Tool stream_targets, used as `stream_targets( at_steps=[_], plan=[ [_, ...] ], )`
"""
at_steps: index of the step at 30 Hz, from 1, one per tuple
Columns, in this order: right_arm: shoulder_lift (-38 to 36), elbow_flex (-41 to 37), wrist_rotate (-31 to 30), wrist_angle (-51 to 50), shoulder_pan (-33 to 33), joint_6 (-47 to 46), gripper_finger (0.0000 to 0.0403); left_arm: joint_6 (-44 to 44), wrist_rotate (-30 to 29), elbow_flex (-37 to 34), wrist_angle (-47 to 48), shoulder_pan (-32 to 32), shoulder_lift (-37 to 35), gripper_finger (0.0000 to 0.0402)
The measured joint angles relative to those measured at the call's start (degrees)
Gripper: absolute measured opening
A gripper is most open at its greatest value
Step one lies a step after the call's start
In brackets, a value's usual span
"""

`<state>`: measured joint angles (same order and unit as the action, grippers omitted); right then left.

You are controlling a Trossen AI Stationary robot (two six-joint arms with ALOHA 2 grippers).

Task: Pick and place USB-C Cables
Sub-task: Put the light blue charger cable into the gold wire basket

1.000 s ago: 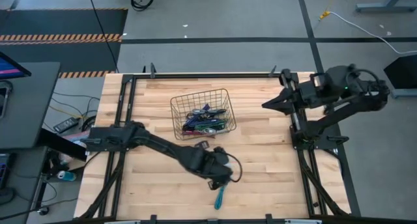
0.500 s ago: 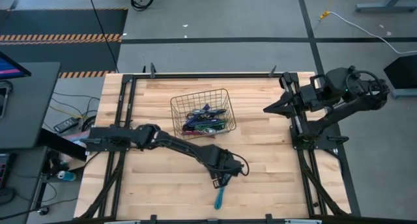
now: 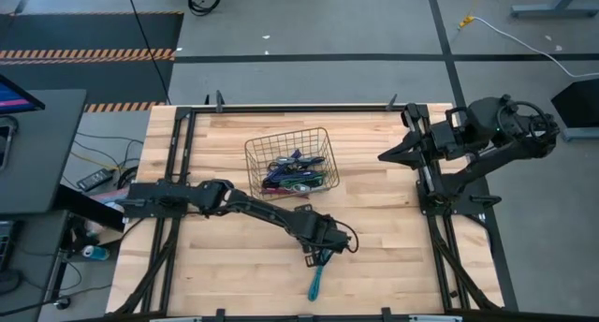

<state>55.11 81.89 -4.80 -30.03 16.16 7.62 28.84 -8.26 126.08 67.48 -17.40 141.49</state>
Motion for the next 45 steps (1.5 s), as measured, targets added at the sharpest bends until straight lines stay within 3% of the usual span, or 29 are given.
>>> stream_targets(
  at_steps=[8,13,25,31,36,42,45],
  plan=[
    [0.0,0.0,-0.1,0.9,0.0,0.0,0.0000,0.7,0.5,0.0,-2.7,0.6,1.9,0.0151],
    [0.0,0.0,-0.1,0.8,0.0,0.0,0.0000,1.9,5.0,0.2,-4.0,0.6,2.6,0.0153],
    [0.0,0.0,-0.1,0.9,0.0,0.1,0.0000,2.4,5.7,0.1,-4.6,0.7,2.7,0.0208],
    [0.0,0.0,-0.1,1.2,0.0,0.0,0.0000,2.9,5.7,0.1,-4.7,0.7,2.7,0.0211],
    [0.0,0.0,-0.2,1.4,0.0,0.0,0.0000,5.0,5.5,0.1,-4.6,1.1,2.7,0.0164],
    [0.0,0.0,-0.2,1.8,0.0,0.0,0.0000,5.3,5.9,0.1,-4.9,1.3,2.7,0.0034],
    [0.0,0.0,-0.3,2.0,0.0,0.0,0.0000,6.5,5.9,0.3,-5.3,1.2,2.8,0.0033]
  ],
)
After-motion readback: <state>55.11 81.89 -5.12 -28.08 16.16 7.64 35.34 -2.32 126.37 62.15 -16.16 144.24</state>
